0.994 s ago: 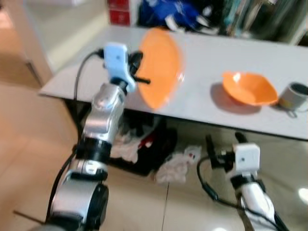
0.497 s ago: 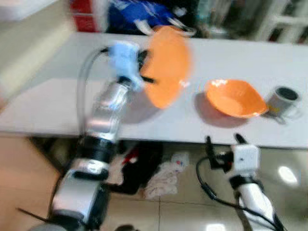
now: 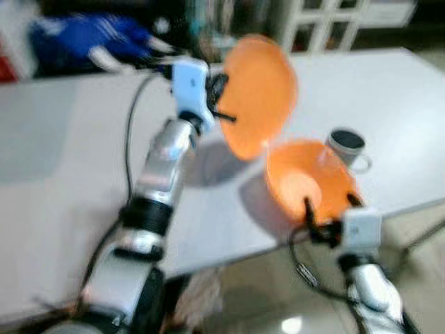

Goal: Setting the table

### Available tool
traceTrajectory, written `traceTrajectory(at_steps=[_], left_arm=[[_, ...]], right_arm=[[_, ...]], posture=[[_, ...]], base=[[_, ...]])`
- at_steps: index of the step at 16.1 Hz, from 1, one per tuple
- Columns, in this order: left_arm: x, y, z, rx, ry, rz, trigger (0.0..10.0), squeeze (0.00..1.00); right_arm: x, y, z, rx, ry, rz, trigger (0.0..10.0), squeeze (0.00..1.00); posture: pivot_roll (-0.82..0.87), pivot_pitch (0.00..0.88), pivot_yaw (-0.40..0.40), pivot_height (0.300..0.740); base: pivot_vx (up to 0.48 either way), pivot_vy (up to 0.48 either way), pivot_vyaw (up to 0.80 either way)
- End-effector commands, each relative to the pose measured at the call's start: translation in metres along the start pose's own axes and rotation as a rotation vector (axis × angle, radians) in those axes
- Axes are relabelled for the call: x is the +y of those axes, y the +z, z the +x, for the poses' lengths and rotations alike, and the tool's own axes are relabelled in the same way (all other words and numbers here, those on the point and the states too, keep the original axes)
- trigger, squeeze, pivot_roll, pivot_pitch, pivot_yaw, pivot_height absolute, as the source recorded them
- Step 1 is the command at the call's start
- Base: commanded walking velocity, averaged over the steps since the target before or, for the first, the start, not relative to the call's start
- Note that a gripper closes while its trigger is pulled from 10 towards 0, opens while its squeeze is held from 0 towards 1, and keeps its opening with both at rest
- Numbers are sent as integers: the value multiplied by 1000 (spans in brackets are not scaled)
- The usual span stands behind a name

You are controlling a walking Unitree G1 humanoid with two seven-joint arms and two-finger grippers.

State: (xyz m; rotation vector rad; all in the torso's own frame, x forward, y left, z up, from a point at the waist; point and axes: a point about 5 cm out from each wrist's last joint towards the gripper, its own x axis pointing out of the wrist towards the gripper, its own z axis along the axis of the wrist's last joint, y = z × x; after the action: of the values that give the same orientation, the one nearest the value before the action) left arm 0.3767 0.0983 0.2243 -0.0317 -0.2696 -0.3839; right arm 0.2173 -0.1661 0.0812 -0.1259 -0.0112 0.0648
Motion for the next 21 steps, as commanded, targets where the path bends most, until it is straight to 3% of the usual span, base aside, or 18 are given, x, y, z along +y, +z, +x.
traceTrajectory(at_steps=[1, 2, 5, 13, 21], left_arm=[[-9, 14, 6, -62, -24, -6, 0, 0], [-9, 14, 6, -62, -24, -6, 0, 0], [7, -3, 1, 11, 103, -121, 0, 0], [22, -7, -6, 32, 207, -94, 0, 0], [19, -12, -12, 46, 213, -95, 0, 0]], right_arm=[[-10, -2, -2, 17, -20, -23, 10000, 0], [-10, -2, -2, 17, -20, -23, 10000, 0], [-10, -5, -7, 23, -12, -31, 10000, 0], [-11, -7, -8, 28, -6, -34, 10000, 0], [-12, -7, -6, 34, 0, -48, 10000, 0]], posture=[[-103, 0, 4, 740], [-103, 0, 4, 740], [-113, 0, 3, 740], [-107, 0, -3, 740], [-102, 0, -6, 740]], base=[[458, 0, -744], [458, 0, -744], [0, 0, 0], [0, 0, 0], [0, 0, 0]])
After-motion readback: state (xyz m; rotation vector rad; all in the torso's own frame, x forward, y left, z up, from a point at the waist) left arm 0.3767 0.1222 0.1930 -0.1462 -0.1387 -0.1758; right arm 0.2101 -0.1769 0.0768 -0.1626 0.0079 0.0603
